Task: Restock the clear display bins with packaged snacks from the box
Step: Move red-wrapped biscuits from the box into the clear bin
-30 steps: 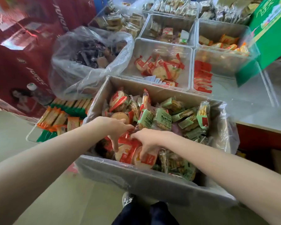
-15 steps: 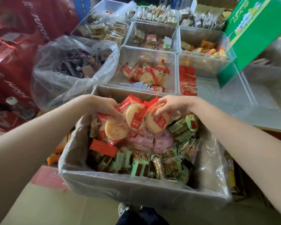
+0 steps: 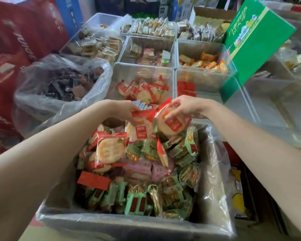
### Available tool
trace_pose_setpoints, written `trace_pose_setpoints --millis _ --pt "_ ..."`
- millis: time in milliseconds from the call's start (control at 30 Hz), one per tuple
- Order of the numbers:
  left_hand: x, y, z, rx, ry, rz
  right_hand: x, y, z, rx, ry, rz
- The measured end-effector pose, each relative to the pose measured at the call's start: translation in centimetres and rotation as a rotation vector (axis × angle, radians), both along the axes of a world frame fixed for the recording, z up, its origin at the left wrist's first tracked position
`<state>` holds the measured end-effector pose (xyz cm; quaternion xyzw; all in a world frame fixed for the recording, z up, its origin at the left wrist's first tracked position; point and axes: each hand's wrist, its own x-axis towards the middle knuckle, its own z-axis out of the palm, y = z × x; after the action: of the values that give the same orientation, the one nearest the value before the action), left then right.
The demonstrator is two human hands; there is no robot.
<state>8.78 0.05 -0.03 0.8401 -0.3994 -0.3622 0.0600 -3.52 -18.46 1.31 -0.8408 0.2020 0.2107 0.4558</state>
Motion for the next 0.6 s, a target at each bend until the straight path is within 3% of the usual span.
trace_pose_setpoints --millis 67,200,333,400,467,533,600 --pt "0.4 -0.9 0.2 -0.108 0.045 0.069 0.1 -1.1 -0.4 0.266 -0.053 -0.14" --pt "1.0 -1.6 0.1 -0.328 0.373 0.385 -0.3 -1.5 -1.3 0.587 -0.129 -0.296" --pt "-1.0 -3.0 0.0 -0.629 0.564 0.675 -0.6 -1.4 -2.3 0.96 -0.241 -0.451" --pt "-2.9 -3.6 -1.0 -0.571 0.577 0.62 -0.5 -1.5 -2.9 0.884 -0.259 -0.519" --pt "-4.5 -3.6 -2.3 -0.361 0.542 0.388 -0.6 -2.0 -3.5 0.561 -0.266 -0.505" --pt "-5.7 -3.4 -4.3 -0.085 0.279 0.072 -1.1 -2.4 -3.7 0.271 -0.261 -0.404" --pt "-7.6 -3.5 -6.4 0.166 -0.097 -0.204 -1.9 -2.7 -3.9 0.143 -0.234 -0.325"
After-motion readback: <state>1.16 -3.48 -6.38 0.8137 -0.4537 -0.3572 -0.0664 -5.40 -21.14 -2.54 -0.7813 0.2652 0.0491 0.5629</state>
